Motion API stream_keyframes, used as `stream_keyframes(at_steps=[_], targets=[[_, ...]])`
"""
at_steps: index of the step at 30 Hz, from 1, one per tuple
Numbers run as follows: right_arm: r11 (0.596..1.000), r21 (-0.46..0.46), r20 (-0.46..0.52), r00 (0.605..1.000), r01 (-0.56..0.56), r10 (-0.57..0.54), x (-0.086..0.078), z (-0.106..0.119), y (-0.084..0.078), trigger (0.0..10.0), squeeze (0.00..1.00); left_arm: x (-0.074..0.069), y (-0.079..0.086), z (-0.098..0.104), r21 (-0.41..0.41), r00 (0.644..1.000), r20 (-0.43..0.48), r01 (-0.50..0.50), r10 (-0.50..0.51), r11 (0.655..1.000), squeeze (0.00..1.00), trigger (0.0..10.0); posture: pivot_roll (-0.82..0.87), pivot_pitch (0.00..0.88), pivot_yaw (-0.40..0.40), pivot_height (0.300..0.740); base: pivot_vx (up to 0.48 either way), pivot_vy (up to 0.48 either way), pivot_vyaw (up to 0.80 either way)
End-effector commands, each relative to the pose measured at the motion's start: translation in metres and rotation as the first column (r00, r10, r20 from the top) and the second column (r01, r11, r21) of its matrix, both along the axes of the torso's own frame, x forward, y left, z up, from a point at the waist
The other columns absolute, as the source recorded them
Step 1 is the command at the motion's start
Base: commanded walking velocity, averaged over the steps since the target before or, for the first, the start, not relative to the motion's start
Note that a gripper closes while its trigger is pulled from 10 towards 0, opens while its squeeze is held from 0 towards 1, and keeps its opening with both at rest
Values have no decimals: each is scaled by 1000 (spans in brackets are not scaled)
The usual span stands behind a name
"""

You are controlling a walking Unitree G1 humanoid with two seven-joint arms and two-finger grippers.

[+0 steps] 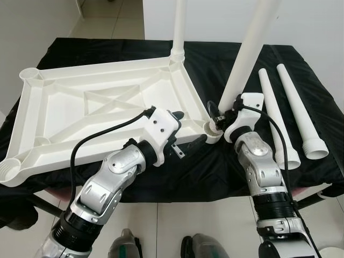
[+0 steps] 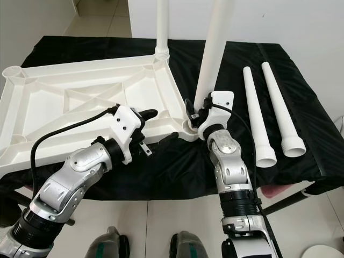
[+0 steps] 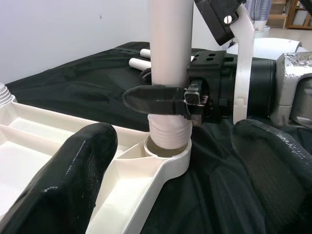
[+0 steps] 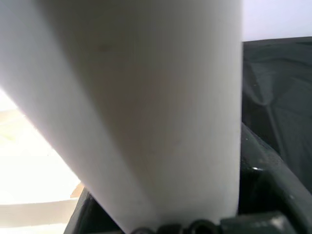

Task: Building children table

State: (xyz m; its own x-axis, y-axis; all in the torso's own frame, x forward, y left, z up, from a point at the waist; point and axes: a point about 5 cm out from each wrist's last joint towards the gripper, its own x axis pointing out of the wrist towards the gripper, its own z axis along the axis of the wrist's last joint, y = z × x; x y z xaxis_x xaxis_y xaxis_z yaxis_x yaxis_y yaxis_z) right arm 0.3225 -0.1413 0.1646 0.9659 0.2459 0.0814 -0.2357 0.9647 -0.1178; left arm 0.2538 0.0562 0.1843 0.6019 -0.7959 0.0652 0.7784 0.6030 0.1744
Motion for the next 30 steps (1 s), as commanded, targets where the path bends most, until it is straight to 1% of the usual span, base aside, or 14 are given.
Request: stream_keyframes(at_steps=[1,8,10,16,19,26,30], targets=[[1000,-3,-1,1000,-19,19,-2,0,3,10000,0,-1,-2,-3,26,998,-12,56,-55,998,0,10000,-112,26,-6,740,0,0,0],[999,-6,-5,999,-50,50,-2,0,8,10000,0,-2,-2,-3,24,998,-20,55,-54,998,0,10000,-107,34,-7,740,0,0,0],[998,-14,-10,998,-64,64,-2,0,10,10000,0,-4,-1,-4,27,998,-29,62,-61,998,0,10000,-105,39,-6,740,0,0,0],[997,-30,-21,998,-67,66,-3,-3,9,10000,0,-5,0,-4,28,998,-27,61,-60,998,0,10000,-103,44,-6,740,0,0,0],[995,-65,-45,996,-79,76,-5,-10,6,10000,0,-5,1,-3,27,998,-28,56,-55,998,0,10000,-103,50,-4,740,0,0,0],[990,-90,-66,993,-106,100,-9,-13,4,10000,0,-5,1,-2,30,998,-26,56,-55,998,0,10000,-104,54,1,740,0,0,0],[992,-74,-83,992,-104,98,-10,-16,2,10000,0,-6,1,-2,30,998,-28,60,-59,998,0,10000,-105,56,6,740,0,0,0]])
